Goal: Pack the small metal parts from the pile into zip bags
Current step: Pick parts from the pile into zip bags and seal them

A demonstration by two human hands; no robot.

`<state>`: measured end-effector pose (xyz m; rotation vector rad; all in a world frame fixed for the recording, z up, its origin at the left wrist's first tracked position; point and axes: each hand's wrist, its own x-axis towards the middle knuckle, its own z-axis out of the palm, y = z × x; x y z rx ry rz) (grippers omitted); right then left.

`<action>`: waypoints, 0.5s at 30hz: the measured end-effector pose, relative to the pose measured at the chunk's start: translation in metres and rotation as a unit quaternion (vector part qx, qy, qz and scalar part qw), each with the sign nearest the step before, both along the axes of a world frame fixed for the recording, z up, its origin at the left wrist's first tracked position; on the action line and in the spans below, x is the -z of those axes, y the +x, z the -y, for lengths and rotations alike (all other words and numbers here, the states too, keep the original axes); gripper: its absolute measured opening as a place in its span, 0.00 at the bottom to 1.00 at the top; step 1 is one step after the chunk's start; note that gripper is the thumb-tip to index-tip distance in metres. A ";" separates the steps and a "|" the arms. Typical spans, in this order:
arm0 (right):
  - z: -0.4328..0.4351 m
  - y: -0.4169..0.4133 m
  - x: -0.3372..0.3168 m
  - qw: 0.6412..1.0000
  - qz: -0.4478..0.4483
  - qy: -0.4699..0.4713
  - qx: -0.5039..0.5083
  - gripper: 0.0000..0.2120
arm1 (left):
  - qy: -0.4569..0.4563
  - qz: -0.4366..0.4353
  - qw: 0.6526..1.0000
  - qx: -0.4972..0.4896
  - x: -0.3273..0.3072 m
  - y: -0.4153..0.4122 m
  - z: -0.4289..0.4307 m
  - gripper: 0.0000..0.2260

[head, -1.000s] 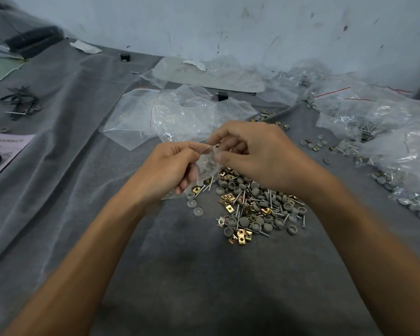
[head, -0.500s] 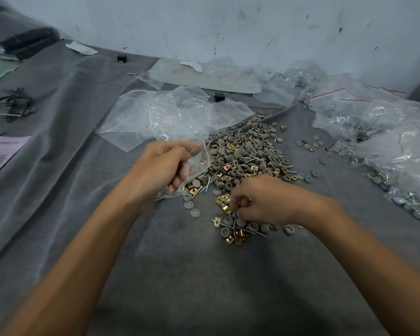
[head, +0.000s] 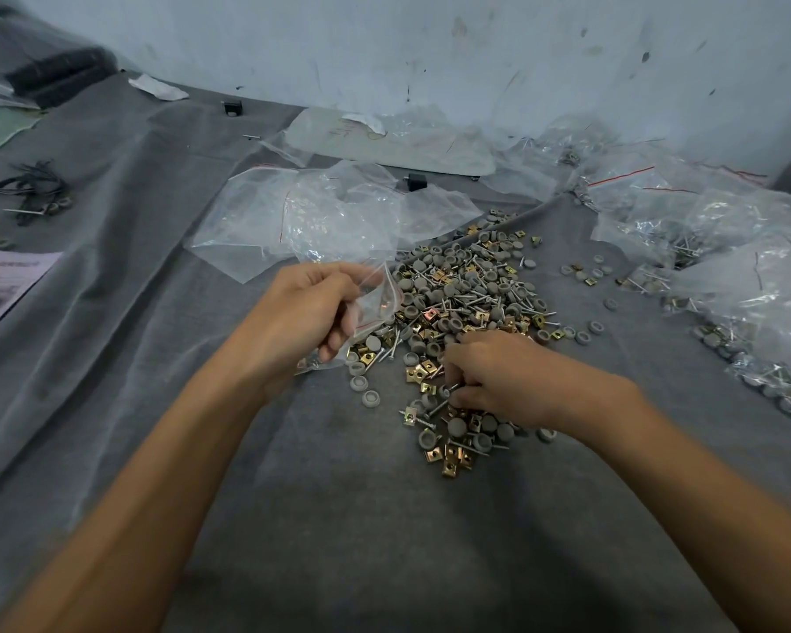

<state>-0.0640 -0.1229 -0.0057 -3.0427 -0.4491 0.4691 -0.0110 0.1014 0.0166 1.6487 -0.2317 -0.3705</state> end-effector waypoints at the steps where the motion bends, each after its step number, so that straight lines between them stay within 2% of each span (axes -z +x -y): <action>1: 0.000 -0.001 0.002 1.000 0.004 -0.005 0.000 0.10 | 0.000 0.000 1.000 0.000 0.000 0.000 0.000 0.16; 7: 0.003 -0.001 0.008 0.996 0.075 -0.036 -0.006 0.13 | -0.002 -0.003 1.000 -0.002 0.001 0.000 -0.002 0.16; 15: -0.005 -0.008 -0.005 0.994 0.093 0.065 0.010 0.08 | -0.008 -0.013 1.000 0.002 0.001 0.002 -0.002 0.16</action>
